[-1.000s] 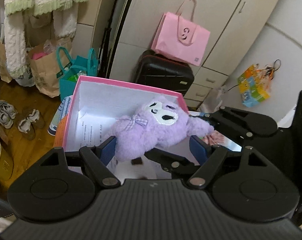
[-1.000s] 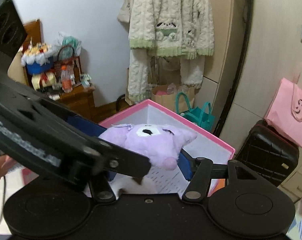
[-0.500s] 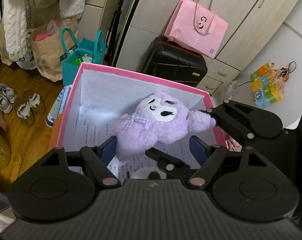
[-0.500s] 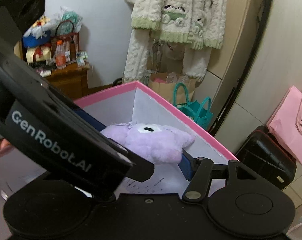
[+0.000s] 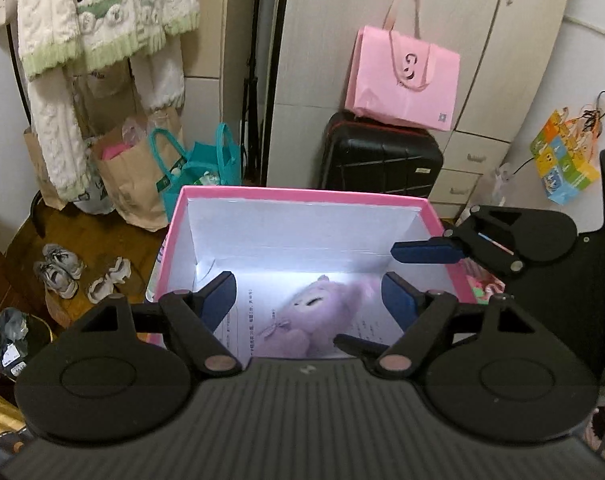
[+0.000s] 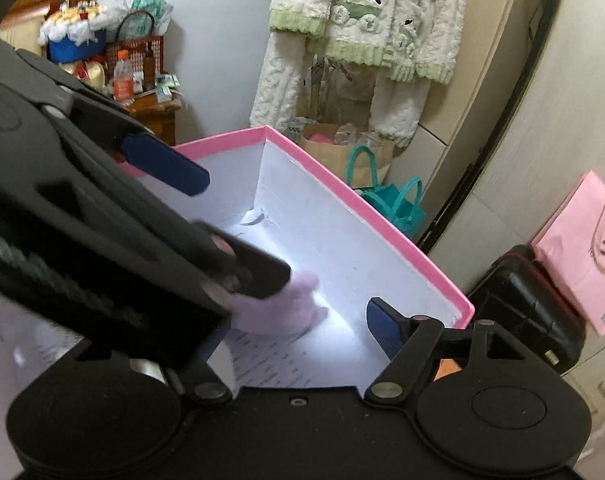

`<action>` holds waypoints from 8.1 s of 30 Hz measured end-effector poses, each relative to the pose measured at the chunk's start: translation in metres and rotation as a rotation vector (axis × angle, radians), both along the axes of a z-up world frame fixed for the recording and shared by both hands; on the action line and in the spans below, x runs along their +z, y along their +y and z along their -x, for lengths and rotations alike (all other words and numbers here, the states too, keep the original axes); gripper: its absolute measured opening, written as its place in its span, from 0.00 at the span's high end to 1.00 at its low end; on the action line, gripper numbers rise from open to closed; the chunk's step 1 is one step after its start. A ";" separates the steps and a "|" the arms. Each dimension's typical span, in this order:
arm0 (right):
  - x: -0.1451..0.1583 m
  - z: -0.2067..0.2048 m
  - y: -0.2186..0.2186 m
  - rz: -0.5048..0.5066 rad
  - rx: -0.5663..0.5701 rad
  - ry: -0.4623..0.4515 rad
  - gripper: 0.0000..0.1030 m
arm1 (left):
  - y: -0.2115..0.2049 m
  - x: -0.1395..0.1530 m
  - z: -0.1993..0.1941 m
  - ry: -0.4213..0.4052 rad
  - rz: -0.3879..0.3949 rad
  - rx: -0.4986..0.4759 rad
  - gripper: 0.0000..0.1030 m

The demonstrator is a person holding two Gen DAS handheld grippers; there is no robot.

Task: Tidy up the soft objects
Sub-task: 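Lower the lavender plush into the box and open the left gripper, then withdraw the left gripper from the box back over the bed, then move the left gripper to the white-and-blue wipes pack, then close the left gripper on the wipes pack edge and lift it, then carry the wipes pack with the left gripper over the pink box, then lower the wipes pack into the box and open the left gripper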

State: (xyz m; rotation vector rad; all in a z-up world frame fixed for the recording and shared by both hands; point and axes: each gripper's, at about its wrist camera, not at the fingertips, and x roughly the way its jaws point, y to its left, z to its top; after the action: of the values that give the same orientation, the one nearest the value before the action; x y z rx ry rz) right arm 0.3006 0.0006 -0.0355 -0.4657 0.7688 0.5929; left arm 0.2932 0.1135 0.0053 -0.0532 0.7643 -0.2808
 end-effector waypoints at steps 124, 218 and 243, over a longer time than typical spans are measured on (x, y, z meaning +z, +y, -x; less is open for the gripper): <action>-0.085 0.130 -0.320 -0.284 -0.289 -0.042 0.22 | -0.293 -0.110 0.079 -0.042 0.160 -0.243 0.22; 0.049 0.207 -0.058 -0.494 -0.023 -0.051 0.34 | -0.011 0.019 0.206 -0.196 0.259 -0.063 0.49; 0.014 0.091 0.001 -0.399 -0.032 0.164 0.33 | 0.037 -0.024 0.085 0.052 0.271 -0.010 0.49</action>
State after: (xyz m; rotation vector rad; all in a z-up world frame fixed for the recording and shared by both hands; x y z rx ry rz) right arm 0.2095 0.0014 -0.0217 -0.0377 0.7878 0.7410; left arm 0.2078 0.1509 -0.0186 -0.3141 0.7748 -0.3922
